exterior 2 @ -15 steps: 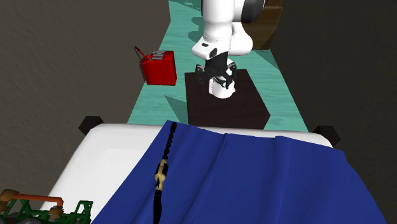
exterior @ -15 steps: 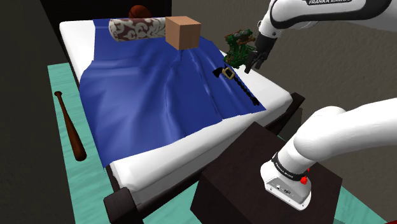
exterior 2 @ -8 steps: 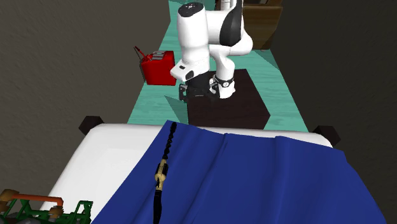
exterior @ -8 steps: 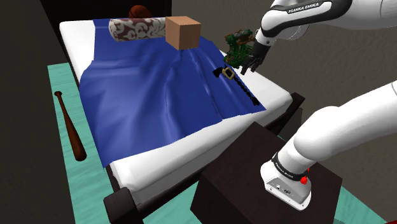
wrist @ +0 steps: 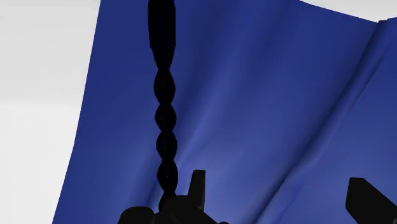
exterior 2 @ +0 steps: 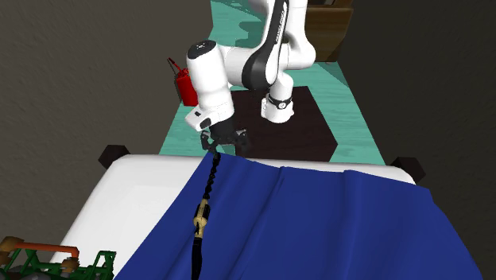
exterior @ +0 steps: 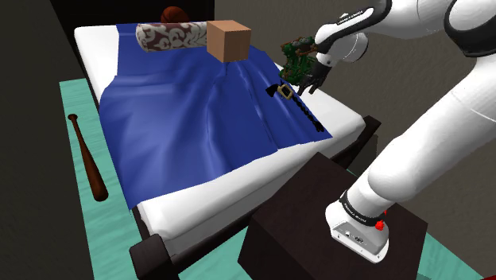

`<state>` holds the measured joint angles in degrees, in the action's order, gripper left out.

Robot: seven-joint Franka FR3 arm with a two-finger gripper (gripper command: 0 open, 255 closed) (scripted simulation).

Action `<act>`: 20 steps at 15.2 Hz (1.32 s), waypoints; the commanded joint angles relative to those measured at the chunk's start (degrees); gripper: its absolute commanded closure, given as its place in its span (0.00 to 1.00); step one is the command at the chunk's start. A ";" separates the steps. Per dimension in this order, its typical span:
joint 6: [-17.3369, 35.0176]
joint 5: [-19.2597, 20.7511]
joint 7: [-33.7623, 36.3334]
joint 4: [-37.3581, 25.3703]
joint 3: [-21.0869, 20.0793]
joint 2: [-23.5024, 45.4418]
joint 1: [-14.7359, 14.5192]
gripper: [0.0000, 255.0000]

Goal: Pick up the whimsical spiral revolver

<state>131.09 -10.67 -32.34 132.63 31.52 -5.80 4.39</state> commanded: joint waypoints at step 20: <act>4.56 -29.25 -22.65 -14.41 -1.85 27.91 7.95 1.00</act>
<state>135.62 -39.87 -54.92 118.21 29.68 22.09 12.31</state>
